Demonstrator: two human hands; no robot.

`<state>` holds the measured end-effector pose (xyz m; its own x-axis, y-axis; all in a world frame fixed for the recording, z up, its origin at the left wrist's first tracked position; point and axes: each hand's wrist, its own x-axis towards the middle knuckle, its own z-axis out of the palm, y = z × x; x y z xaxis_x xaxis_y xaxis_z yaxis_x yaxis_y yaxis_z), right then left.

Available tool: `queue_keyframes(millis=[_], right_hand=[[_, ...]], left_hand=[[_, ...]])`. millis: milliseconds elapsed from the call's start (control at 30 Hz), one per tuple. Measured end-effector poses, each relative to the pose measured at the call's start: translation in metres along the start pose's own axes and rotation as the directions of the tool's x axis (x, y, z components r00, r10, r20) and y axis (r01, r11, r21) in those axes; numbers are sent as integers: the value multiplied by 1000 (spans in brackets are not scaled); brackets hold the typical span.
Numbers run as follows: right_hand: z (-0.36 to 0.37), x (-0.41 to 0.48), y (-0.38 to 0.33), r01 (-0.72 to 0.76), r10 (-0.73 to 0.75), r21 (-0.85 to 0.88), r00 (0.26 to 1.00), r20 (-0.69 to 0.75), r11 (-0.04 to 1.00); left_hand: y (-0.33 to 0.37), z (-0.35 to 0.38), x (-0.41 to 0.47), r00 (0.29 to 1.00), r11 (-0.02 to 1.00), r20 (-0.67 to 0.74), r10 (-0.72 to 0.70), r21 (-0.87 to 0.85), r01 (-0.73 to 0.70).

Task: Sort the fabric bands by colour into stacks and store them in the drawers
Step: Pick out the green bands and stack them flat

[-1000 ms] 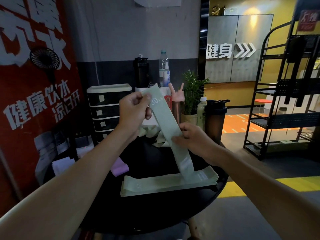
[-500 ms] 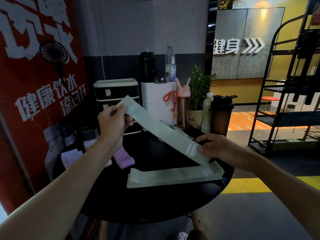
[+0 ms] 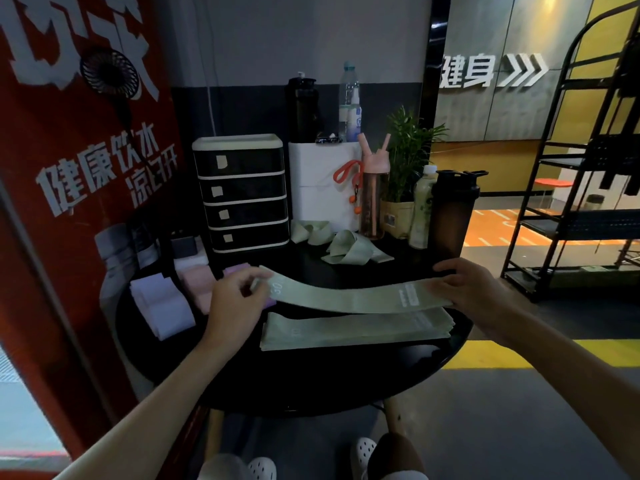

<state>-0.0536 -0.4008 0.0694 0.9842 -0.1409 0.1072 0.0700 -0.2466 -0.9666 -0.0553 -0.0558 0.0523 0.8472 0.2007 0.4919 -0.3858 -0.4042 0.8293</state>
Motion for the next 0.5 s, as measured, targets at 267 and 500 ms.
queue_keyframes(millis=[267,500], right_hand=[[4,8,25,112,-151,-306,983,-108,946],[7,7,37,183,-245,-451,966,-84,874]], left_hand=[[-17,1,-21,990,974,118,76,202,-99],[-30,-1,-24,954,878,222,199,392,-275]])
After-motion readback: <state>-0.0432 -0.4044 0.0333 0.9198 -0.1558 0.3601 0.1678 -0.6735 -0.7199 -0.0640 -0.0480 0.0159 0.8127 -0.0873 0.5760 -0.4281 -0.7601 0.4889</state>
